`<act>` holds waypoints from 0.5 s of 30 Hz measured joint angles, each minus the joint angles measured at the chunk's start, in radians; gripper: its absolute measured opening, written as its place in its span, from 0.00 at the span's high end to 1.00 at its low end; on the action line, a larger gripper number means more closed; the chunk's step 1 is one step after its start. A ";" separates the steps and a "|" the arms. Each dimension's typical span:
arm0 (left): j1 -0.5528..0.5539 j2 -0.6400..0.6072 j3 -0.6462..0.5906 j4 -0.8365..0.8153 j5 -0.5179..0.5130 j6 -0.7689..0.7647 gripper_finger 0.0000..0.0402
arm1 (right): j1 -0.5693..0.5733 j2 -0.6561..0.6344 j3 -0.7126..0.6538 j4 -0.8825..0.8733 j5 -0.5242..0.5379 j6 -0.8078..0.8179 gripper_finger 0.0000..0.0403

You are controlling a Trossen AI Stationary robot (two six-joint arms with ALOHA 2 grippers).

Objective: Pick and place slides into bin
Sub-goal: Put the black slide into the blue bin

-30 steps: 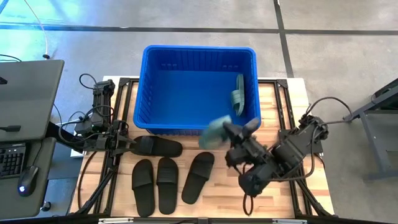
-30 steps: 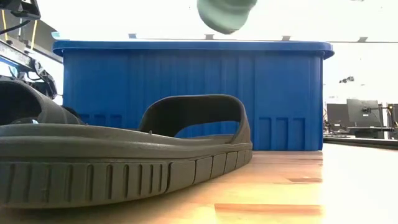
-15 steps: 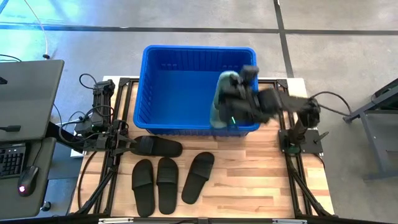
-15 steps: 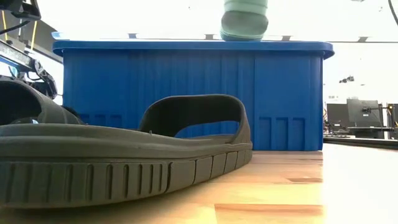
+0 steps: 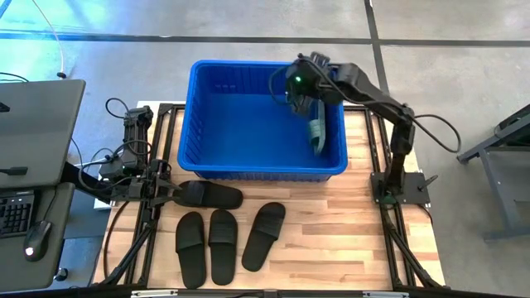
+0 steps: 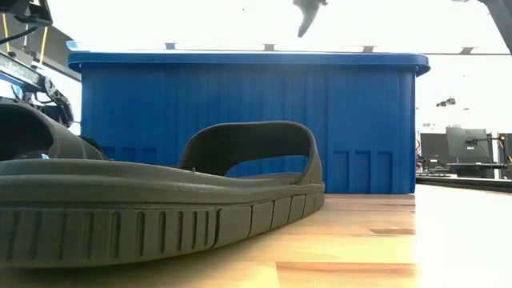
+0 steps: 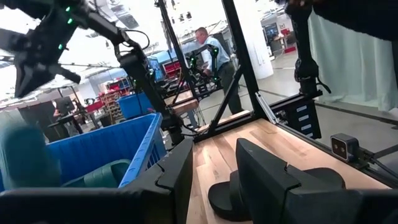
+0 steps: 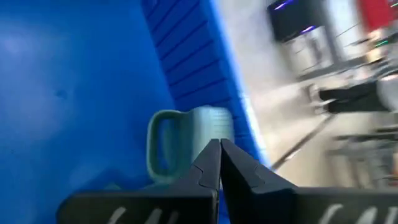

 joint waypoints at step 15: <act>0.000 0.000 0.000 -0.056 0.000 -0.054 0.71 | -0.109 0.147 0.000 -0.039 -0.281 -0.013 1.00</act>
